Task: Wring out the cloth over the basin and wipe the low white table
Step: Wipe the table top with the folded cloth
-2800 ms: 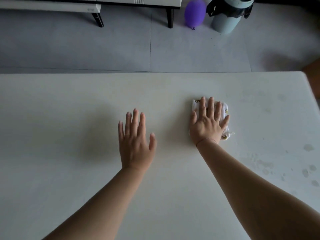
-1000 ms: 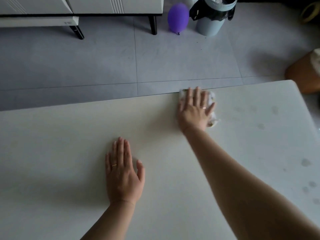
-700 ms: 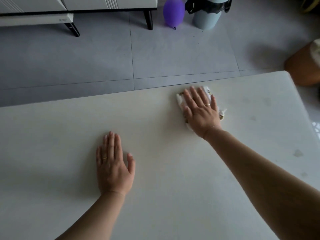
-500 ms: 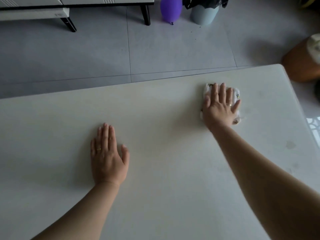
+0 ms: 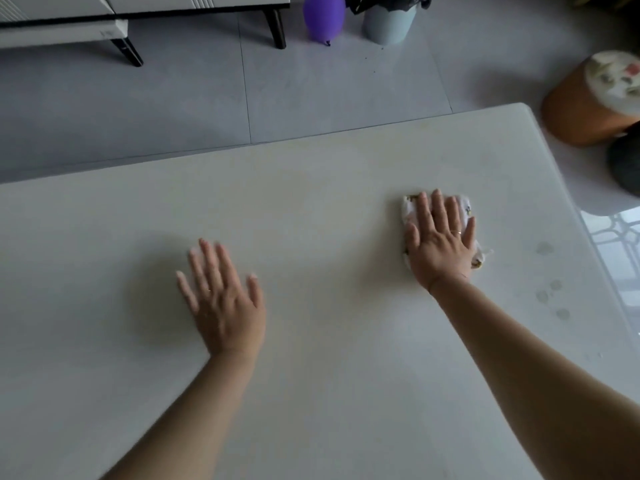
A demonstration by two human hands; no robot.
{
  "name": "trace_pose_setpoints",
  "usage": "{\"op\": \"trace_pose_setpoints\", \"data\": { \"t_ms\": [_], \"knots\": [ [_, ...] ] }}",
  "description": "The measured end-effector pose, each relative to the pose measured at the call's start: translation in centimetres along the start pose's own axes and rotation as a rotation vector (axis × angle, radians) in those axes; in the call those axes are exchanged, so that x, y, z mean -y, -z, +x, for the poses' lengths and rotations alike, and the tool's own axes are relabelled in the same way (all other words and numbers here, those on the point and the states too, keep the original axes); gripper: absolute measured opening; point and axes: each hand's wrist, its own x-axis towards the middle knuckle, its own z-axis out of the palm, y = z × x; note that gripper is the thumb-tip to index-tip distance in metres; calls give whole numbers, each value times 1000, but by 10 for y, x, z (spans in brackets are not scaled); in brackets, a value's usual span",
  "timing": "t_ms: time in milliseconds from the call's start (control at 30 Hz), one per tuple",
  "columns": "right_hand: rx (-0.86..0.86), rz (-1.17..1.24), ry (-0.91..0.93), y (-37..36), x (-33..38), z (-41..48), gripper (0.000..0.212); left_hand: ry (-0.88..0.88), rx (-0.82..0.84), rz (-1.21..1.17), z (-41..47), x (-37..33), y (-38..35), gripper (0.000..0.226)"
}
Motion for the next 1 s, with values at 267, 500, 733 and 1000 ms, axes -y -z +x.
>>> {"op": "trace_pose_setpoints", "data": {
  "t_ms": [267,500,733,1000],
  "knots": [
    [3,12,276,-23,55,-85,57,-259,212,-77,-140,-62,-19,65],
    [-2,-42,41,-4,-54,-67,61,-252,194,-64,-138,-62,-22,67],
    [-36,51,-78,-27,17,-120,58,-249,193,-60,-137,-63,-20,66],
    [12,-67,209,-12,-69,-131,61,-250,132,-79,-138,-63,-22,63]
  ]
}}
